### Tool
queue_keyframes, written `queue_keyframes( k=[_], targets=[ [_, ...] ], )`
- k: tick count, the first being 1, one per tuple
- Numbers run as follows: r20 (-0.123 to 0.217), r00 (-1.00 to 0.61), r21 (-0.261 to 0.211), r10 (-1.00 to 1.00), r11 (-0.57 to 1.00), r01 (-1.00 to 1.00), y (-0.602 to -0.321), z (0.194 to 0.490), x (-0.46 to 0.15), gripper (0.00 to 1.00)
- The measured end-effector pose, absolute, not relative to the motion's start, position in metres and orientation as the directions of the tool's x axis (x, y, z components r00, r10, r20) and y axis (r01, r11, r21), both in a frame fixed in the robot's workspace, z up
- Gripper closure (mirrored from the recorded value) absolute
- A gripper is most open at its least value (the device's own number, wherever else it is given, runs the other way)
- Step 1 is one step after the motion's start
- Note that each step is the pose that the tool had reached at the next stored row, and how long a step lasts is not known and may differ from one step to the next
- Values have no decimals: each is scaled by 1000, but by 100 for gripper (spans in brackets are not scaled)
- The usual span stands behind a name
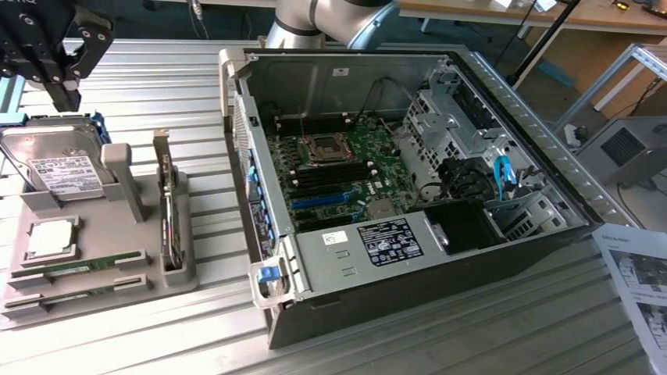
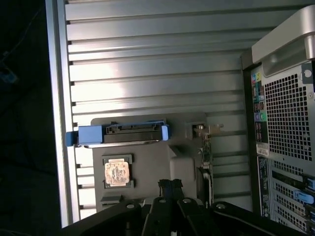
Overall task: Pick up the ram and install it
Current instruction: 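Reach for the ram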
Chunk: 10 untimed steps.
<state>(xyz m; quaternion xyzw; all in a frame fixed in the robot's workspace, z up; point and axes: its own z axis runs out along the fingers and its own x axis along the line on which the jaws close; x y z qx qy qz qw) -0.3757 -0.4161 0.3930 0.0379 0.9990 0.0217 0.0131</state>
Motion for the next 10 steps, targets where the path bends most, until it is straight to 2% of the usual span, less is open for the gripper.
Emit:
queue_keyframes(
  k=[10],
  targets=[
    [-24, -997, 44, 76, 996, 75, -442, 393, -377, 89]
  ],
)
